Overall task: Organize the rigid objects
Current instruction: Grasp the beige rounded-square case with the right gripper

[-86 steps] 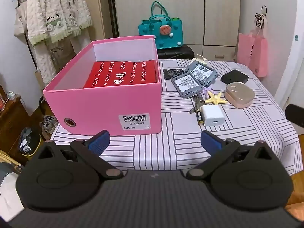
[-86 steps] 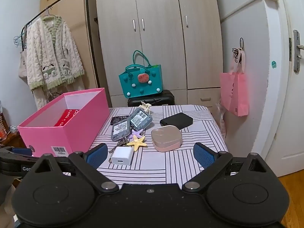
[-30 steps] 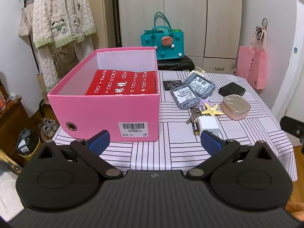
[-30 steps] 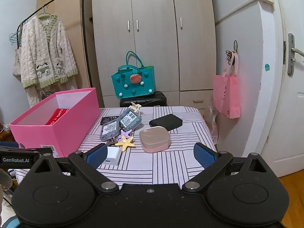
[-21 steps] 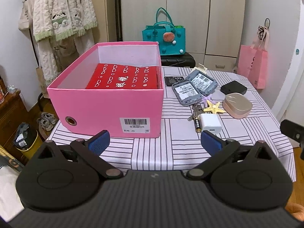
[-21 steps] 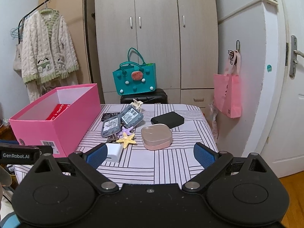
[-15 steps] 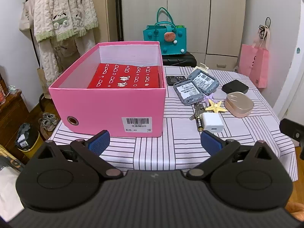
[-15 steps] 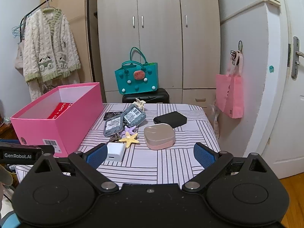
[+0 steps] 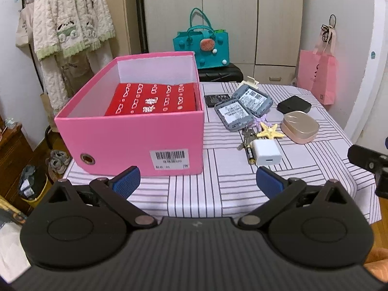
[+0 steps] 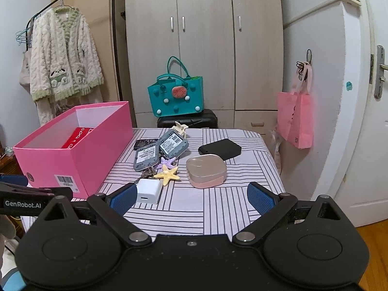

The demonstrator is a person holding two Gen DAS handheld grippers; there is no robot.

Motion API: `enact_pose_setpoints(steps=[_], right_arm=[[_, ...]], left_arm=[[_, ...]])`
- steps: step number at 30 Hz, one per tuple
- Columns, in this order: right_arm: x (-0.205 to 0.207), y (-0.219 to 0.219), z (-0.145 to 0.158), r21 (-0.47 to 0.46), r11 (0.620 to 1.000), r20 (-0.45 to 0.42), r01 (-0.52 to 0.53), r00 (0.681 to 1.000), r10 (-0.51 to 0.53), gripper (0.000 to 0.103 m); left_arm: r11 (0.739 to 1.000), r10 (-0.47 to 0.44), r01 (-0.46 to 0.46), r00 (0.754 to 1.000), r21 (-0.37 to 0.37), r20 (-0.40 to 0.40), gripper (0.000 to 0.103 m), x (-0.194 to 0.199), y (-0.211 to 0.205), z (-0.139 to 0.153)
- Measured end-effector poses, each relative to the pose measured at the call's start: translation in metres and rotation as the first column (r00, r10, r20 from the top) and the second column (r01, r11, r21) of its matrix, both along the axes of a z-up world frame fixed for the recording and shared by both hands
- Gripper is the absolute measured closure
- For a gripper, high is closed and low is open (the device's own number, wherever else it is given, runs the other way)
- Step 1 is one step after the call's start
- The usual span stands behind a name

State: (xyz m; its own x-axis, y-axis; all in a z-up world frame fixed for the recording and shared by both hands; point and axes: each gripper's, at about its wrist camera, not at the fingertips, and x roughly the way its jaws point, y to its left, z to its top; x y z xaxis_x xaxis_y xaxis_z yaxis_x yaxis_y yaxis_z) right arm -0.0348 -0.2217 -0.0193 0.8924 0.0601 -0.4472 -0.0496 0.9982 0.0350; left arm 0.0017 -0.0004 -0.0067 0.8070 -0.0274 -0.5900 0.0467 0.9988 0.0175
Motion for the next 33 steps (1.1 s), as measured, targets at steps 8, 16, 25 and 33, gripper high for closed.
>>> enact_pose_setpoints(steps=[8,16,25,33], right_arm=[[0.015,-0.015,-0.002,0.081,0.990,0.091,-0.117,0.990,0.109,0.004],[0.044,-0.008,0.000,-0.008,0.979,0.093,-0.205,0.974,0.205,0.004],[0.099,-0.028,-0.018,0.007,0.979,-0.020,-0.205,0.979,0.205,0.004],[0.155,-0.028,-0.050,-0.092,0.984,-0.200,-0.154,0.971,0.133,0.004]], left_arm=[[0.998,-0.065,0.065,0.998,0.028,0.003,0.001,0.020,0.010,0.013],[0.982,-0.139,0.137,0.990,0.129,0.006,0.002,0.039,0.031,0.043],[0.981,-0.169,0.176,0.982,0.087,-0.079,0.004,0.074,0.084,0.068],[0.983,-0.017,0.023,0.999,0.184,-0.034,0.005,0.094,0.114,0.066]])
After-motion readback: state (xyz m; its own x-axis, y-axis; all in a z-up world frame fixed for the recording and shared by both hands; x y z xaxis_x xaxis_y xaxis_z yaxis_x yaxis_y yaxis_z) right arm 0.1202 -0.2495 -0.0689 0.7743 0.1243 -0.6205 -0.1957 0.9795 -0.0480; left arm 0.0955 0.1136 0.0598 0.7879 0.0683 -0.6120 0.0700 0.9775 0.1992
